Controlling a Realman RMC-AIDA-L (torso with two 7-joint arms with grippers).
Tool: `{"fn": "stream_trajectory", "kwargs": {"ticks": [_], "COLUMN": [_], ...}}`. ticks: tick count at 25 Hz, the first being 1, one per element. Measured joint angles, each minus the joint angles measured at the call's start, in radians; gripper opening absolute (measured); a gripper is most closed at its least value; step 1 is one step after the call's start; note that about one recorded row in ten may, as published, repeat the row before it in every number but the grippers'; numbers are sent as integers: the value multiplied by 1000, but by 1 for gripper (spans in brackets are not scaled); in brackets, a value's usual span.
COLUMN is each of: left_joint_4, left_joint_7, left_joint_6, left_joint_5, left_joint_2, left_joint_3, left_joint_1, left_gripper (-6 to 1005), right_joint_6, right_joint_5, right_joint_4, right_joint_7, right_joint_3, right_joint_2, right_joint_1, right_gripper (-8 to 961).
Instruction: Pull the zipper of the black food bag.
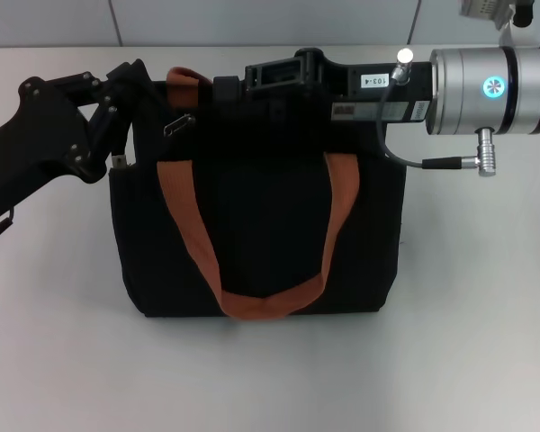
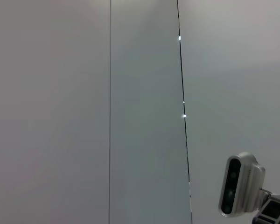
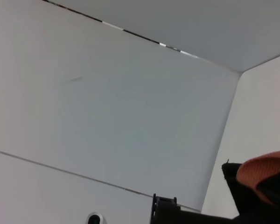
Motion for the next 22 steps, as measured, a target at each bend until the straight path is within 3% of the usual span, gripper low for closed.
{"fn": "stream_trajectory", "kwargs": {"ticks": [13, 22], "left_joint_4": [-10, -18], "left_joint_7": [-5, 2], "left_joint_6": [23, 44], "left_joint_5": [0, 0], "left_joint_2": [-3, -3], "left_joint_3": [3, 8], "left_joint_1": [-6, -3], "left_gripper": [63, 65], "right_joint_6": [60, 77], "right_joint_5": [1, 64], "right_joint_4": [71, 72], "right_joint_7": [20, 11], "right_joint_3": [-103, -127], "right_joint_2": [10, 12], "right_joint_1": [69, 58], "right_gripper": [312, 312]}}
